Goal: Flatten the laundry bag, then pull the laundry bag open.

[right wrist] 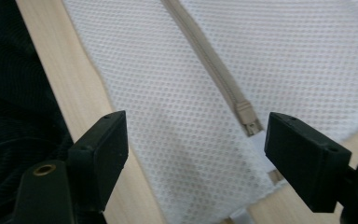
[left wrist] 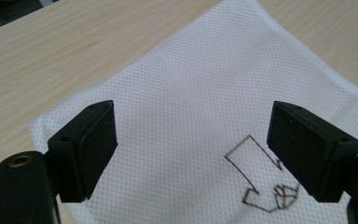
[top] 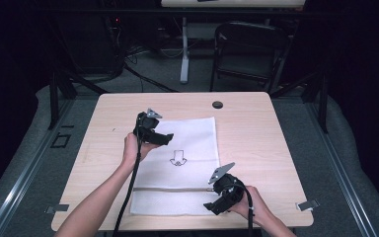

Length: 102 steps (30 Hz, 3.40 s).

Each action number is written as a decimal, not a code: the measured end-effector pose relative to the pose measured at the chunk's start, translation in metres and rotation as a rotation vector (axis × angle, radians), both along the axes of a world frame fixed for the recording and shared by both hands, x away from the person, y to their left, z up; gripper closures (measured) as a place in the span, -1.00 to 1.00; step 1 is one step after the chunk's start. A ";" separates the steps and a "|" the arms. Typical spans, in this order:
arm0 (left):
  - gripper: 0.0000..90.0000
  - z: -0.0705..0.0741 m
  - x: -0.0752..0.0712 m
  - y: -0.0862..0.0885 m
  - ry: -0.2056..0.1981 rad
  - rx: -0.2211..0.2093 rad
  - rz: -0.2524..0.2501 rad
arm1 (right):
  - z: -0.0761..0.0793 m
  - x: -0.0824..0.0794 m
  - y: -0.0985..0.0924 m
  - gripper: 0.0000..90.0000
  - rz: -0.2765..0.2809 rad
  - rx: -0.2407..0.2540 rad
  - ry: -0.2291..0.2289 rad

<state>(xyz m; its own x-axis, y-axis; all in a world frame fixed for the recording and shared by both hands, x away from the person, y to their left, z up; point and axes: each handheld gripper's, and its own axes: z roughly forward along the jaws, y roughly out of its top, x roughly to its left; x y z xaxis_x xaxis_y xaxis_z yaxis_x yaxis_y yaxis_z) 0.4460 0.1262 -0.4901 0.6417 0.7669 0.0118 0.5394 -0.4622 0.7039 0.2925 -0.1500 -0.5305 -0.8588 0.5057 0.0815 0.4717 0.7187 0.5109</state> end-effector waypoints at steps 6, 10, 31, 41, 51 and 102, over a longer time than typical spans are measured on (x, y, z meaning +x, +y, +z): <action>-0.69 0.006 -0.029 -0.001 -0.012 0.008 -0.081 | 0.004 0.004 -0.007 -0.68 -0.010 -0.014 -0.007; -0.73 0.007 -0.047 -0.002 -0.025 -0.006 -0.113 | 0.007 0.007 -0.016 -0.68 -0.036 -0.018 -0.026; -0.76 0.000 -0.075 -0.002 -0.010 -0.017 -0.158 | 0.006 0.012 -0.027 -0.16 -0.111 -0.035 -0.018; -0.66 -0.008 -0.098 -0.015 -0.015 -0.026 -0.214 | -0.001 0.016 -0.028 0.87 -0.172 -0.040 0.002; -0.66 -0.022 -0.101 -0.031 0.003 -0.014 -0.269 | -0.015 0.022 -0.020 1.00 -0.163 -0.072 0.021; 0.77 -0.078 -0.108 -0.113 0.153 0.018 -0.586 | -0.027 0.029 -0.023 1.00 -0.169 -0.010 0.049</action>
